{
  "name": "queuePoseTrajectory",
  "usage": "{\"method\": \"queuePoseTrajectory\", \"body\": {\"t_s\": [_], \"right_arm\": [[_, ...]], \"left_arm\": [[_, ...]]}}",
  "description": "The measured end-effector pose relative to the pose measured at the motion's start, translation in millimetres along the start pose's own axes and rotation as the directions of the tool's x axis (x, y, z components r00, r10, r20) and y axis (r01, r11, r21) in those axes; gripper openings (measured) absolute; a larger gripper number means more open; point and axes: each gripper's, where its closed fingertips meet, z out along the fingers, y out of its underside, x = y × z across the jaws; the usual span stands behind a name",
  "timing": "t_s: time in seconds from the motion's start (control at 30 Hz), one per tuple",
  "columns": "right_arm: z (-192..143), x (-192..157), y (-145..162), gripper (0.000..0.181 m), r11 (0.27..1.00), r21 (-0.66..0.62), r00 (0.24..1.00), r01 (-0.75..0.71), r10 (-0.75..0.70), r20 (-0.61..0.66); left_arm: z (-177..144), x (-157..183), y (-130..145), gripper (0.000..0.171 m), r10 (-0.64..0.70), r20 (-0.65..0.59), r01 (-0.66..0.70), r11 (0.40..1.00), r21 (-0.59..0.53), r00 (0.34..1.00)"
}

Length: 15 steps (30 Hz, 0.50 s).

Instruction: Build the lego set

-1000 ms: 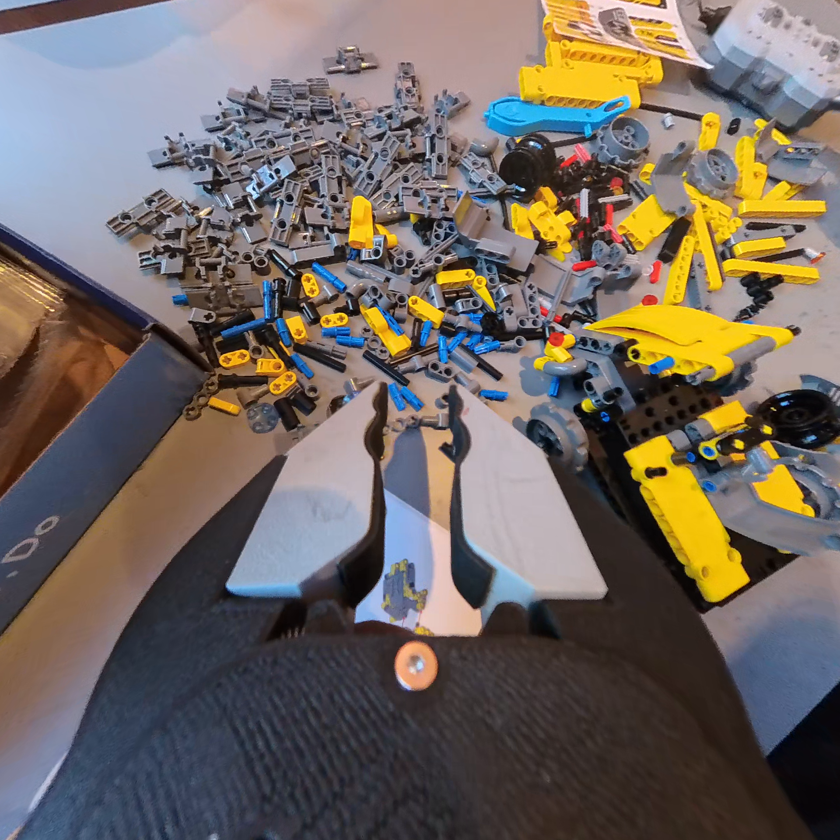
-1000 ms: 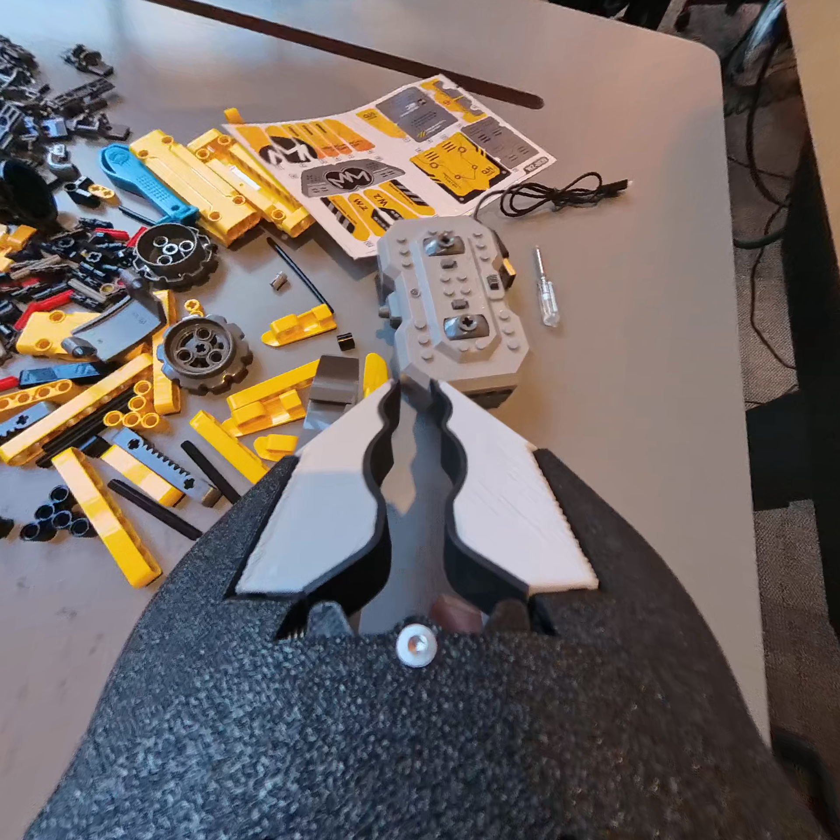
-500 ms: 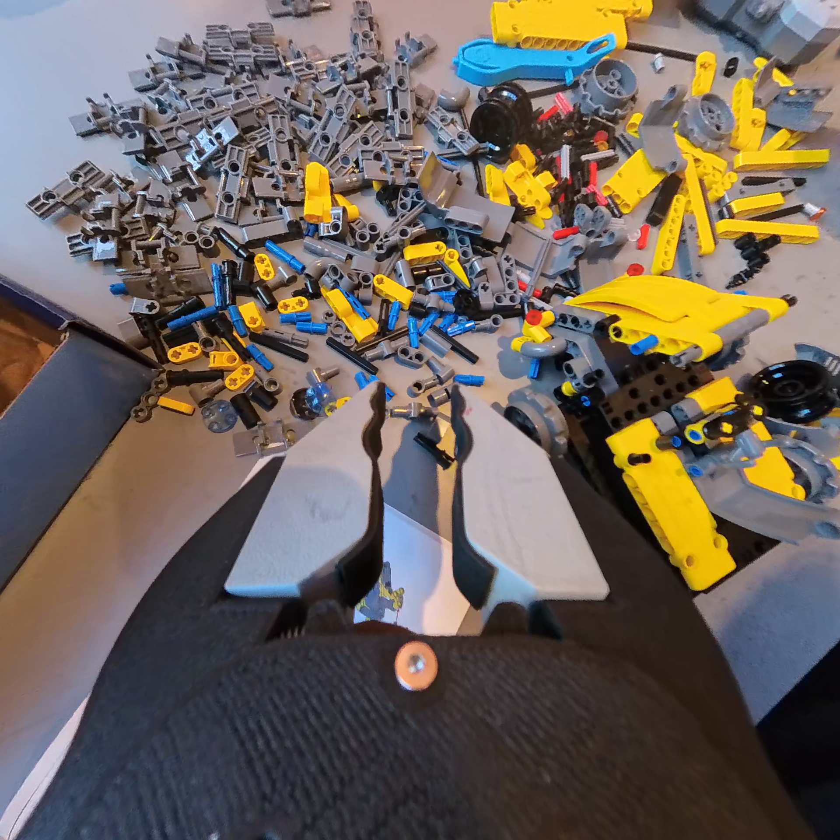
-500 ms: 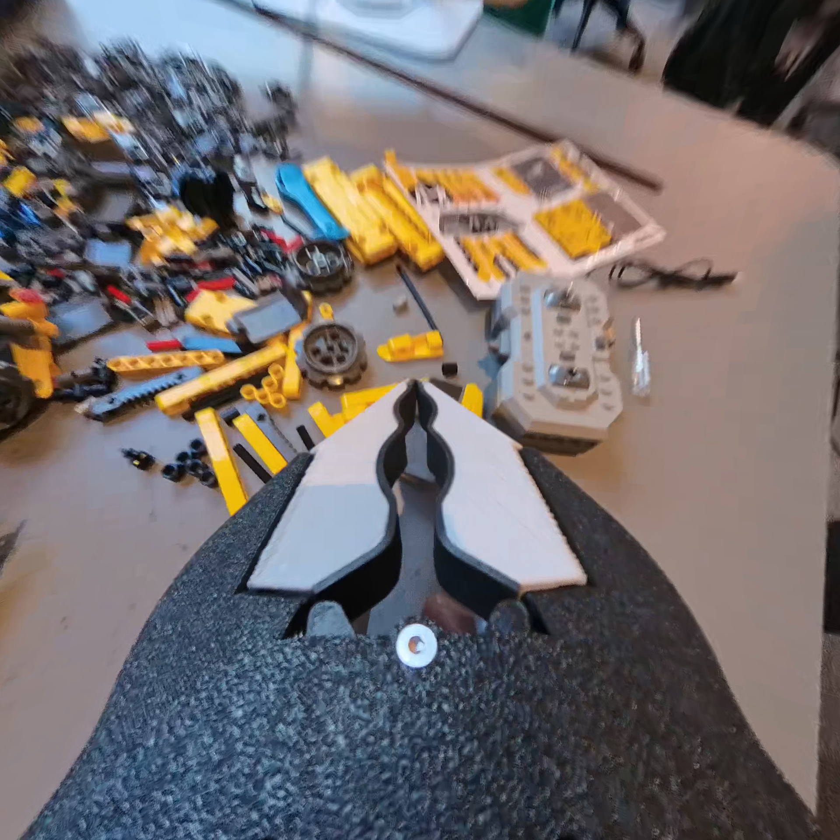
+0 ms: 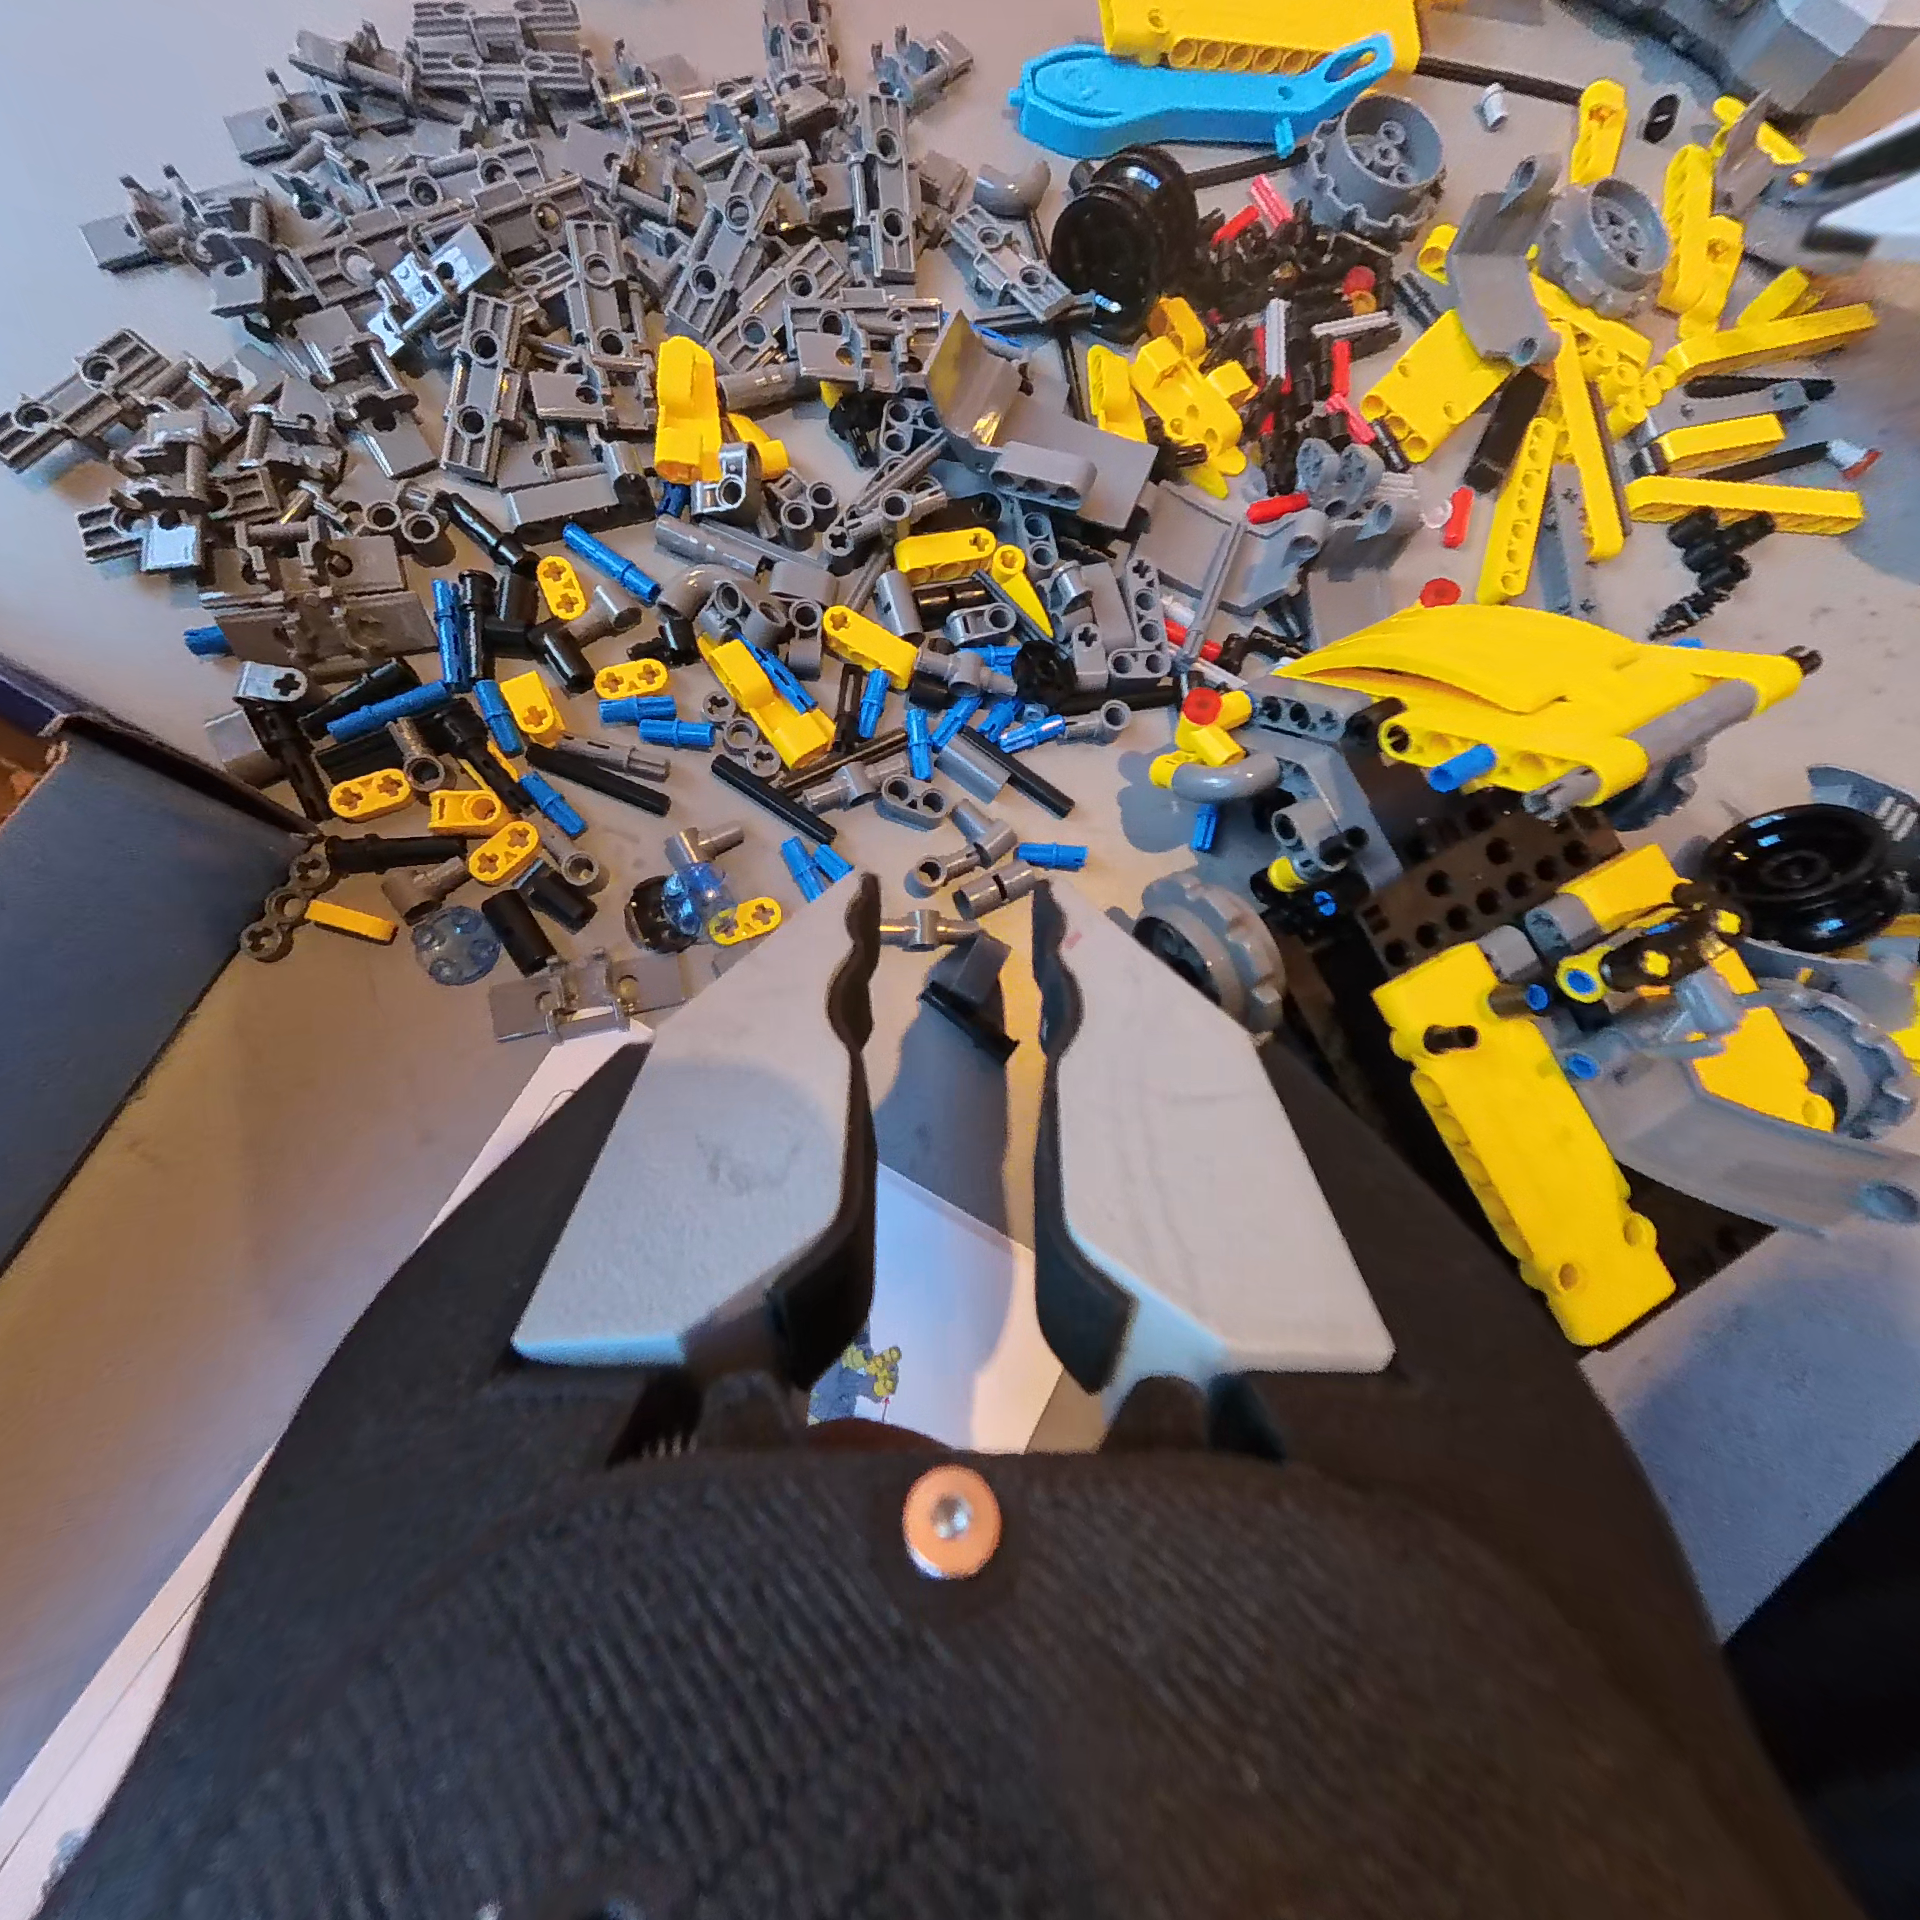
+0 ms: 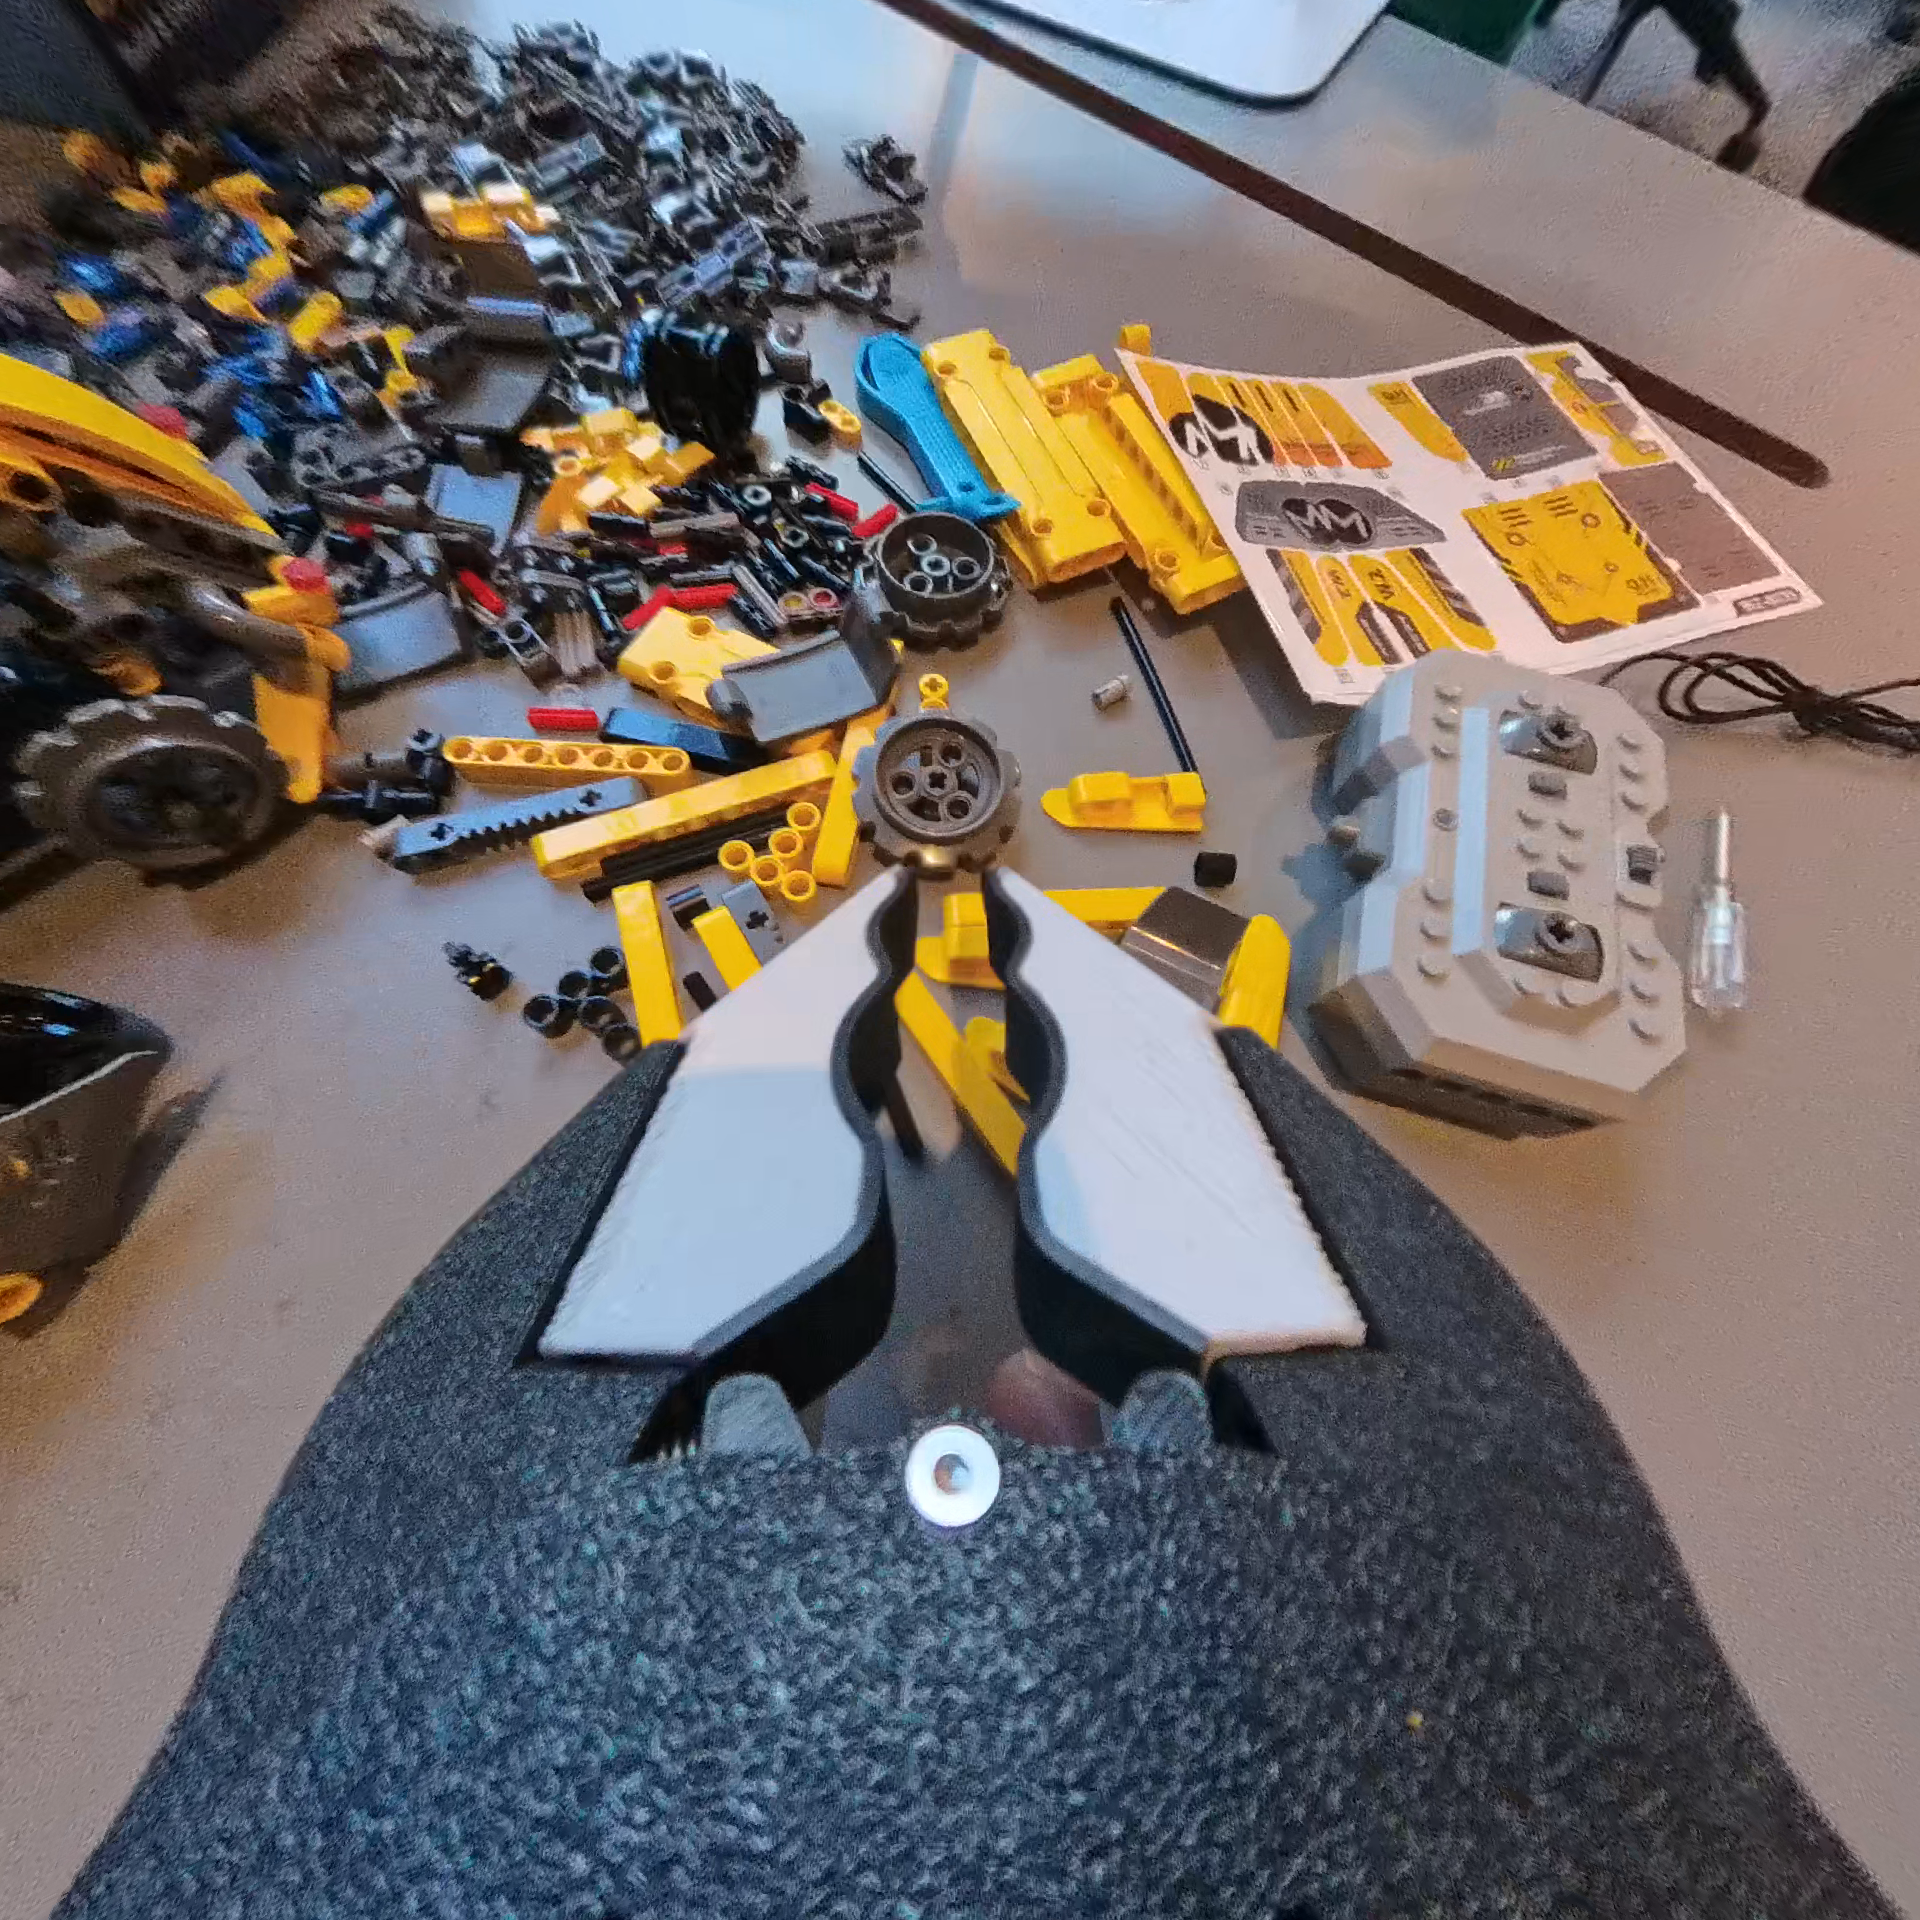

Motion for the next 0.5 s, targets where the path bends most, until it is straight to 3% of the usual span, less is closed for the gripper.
{"method": "queuePoseTrajectory", "body": {"t_s": [0.2,0.33,0.5], "right_arm": [[5,-33,-7,0.032,0.999,0.021,0.985,0.026,-0.029,0.167],[22,-33,8,0.035,0.989,-0.095,0.99,0.112,-0.103,0.096],[19,-26,-5,0.032,0.994,-0.039,0.994,0.105,-0.103,0.048]], "left_arm": [[-1,1,2,0.033,0.01,0.001,-0.01,1.0,-0.013,1.0],[-3,1,3,0.033,0.003,-0.003,-0.003,1.0,-0.007,1.0],[-6,5,9,0.033,0.006,-0.021,-0.007,1.0,-0.014,1.0]]}}
